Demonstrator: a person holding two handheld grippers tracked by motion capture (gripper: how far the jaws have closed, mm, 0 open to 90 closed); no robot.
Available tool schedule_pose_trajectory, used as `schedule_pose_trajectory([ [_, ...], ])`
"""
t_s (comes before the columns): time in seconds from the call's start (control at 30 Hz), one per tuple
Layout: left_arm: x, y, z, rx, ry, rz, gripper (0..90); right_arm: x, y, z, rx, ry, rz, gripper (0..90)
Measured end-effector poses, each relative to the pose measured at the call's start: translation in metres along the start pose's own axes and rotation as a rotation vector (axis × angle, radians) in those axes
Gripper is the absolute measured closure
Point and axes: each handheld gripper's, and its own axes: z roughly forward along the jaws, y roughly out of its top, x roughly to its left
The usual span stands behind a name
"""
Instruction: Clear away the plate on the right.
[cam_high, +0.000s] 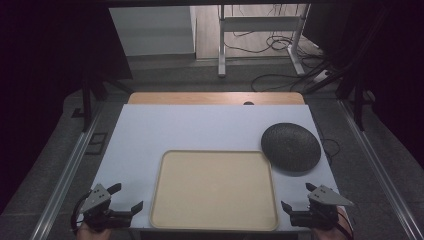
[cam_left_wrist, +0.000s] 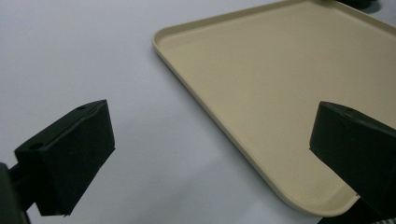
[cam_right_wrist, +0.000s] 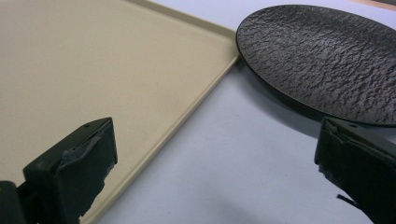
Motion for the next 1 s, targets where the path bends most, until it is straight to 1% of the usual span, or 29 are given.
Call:
schedule_pose_trajectory([
  [0.07, 0.0002, 0.0, 0.0002, 0.0, -0.005, -0.001, 0.0, -0.0002, -0.0004, 0.0002, 0.003, -0.002, -0.003, 0.0],
  [0.13, 0.0007, 0.0002, 0.0002, -0.003, -0.012, -0.001, 0.0, 0.0001, -0.0002, 0.0005, 0.008, -0.011, -0.02, 0.0],
  [0.2, 0.0009, 0.0004, 0.0001, -0.006, -0.016, -0.003, 0.0, 0.0006, 0.0001, 0.0006, 0.006, -0.011, -0.025, 0.0],
  [0.4, 0.001, 0.0007, 0.0002, -0.001, -0.007, -0.002, 0.0, 0.0008, 0.0003, 0.0005, 0.0, -0.007, -0.026, 0.0],
  [0.5, 0.0009, 0.0009, -0.0001, -0.001, -0.004, -0.003, 0.0, 0.0006, 0.0005, 0.0, 0.002, -0.012, -0.032, 0.0],
  [0.67, 0.0011, 0.0013, 0.0008, 0.005, -0.003, -0.008, 0.0, 0.0003, 0.0002, 0.0009, 0.016, -0.002, -0.029, 1.3],
  [0.77, 0.0012, 0.0014, 0.0012, 0.011, -0.001, -0.012, 0.0, 0.0019, 0.0002, 0.002, 0.03, 0.006, -0.036, 2.2],
  [1.0, 0.0013, 0.0012, 0.0013, 0.014, -0.001, -0.015, 0.0, 0.0021, 0.0008, 0.0033, 0.029, 0.011, -0.039, 2.2],
])
